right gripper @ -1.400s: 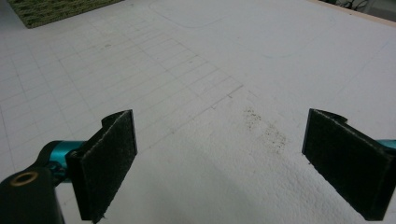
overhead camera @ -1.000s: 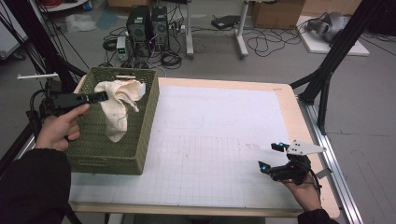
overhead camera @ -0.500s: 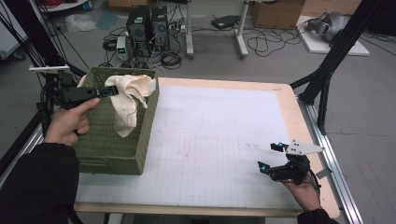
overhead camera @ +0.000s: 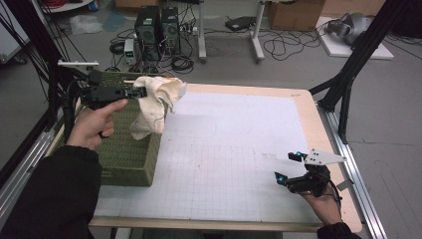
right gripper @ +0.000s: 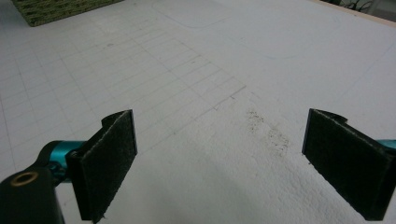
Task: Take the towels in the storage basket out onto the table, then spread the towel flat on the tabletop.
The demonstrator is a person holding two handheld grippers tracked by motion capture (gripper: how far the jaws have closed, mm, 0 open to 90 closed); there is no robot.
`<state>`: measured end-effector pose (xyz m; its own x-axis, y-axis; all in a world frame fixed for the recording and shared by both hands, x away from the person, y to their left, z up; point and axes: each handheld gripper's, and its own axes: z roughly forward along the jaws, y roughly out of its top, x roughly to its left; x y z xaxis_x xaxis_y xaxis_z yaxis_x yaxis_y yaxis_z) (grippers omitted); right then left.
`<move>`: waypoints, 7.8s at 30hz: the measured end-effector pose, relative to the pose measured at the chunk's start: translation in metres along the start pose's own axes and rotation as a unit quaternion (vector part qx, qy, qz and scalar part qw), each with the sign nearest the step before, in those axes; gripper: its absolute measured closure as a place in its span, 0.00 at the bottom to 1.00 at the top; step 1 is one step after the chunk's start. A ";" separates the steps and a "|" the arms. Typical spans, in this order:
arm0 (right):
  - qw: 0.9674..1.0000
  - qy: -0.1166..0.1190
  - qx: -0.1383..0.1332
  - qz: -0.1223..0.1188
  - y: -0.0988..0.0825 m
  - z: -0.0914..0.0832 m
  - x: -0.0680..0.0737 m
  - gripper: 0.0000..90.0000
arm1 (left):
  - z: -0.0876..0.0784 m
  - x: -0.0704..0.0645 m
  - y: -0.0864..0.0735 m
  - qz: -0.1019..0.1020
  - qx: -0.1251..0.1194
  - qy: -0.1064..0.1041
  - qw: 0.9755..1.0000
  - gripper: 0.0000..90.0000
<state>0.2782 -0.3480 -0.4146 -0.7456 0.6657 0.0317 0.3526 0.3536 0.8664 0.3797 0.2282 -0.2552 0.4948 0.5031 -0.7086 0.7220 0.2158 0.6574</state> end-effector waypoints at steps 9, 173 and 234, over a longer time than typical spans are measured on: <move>1.000 0.002 -0.002 -0.002 0.000 0.000 0.000 0.10 | 0.032 -0.014 -0.002 0.013 0.028 -0.015 0.999 0.88; 0.983 0.110 0.115 -0.095 0.022 0.081 0.022 0.94 | 0.194 0.013 -0.189 0.222 0.156 0.168 0.948 0.96; 0.978 0.096 0.114 -0.144 0.003 0.022 0.011 0.85 | 0.187 0.005 -0.196 0.221 0.181 0.139 0.948 0.83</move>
<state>0.2834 -0.3258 -0.4227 -0.9176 0.3882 -0.0853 0.2127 0.6610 0.7196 0.3310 0.0321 -0.4356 0.6776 0.6894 -0.2560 0.6176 -0.3445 0.7071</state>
